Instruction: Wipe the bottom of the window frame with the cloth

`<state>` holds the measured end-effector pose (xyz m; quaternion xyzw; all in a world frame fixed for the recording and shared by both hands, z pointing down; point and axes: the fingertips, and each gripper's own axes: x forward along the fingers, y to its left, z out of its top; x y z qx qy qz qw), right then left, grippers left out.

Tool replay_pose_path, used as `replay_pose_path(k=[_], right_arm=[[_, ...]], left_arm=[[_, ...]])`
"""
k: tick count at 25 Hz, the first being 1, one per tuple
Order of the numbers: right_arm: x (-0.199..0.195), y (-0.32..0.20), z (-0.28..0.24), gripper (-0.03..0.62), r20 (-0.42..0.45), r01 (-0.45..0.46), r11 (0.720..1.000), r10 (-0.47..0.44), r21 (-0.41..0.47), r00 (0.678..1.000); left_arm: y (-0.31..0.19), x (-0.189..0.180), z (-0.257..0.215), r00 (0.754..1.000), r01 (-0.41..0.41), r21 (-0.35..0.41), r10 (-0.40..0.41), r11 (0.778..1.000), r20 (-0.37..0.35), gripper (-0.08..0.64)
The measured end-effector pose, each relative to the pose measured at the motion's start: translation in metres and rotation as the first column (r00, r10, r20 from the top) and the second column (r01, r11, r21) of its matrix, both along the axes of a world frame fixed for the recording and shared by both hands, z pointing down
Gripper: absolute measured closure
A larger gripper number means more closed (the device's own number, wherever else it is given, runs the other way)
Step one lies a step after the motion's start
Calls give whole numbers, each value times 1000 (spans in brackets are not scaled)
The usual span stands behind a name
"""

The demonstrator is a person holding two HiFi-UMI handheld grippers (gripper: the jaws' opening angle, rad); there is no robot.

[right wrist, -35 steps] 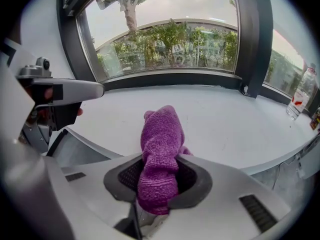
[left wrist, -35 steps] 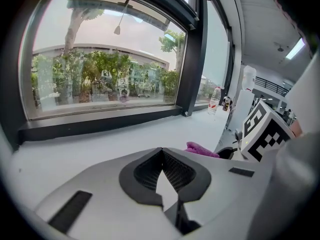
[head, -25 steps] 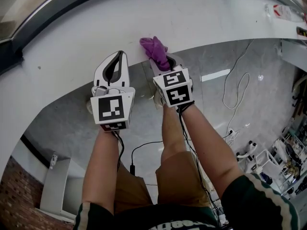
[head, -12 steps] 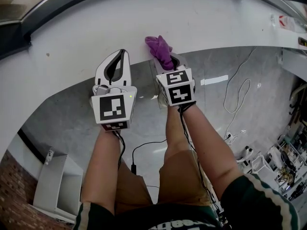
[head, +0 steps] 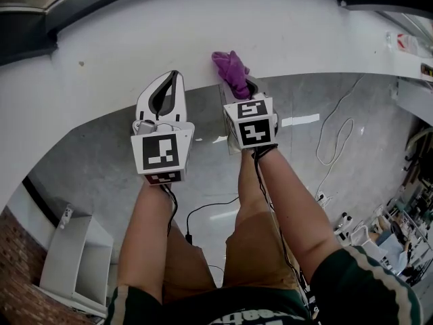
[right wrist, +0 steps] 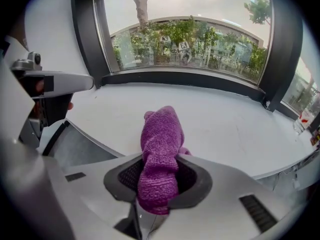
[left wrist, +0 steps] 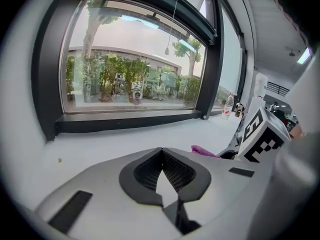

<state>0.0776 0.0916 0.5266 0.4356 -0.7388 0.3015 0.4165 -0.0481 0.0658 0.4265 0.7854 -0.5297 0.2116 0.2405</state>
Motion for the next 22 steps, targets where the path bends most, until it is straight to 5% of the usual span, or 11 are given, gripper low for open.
replay_pose_path(k=[22], right_arm=[[-97,11,-1,472,9,82,997,-82,-15,997]], left_arm=[[18,-90,1,996,88,4,-88,996,10,551]])
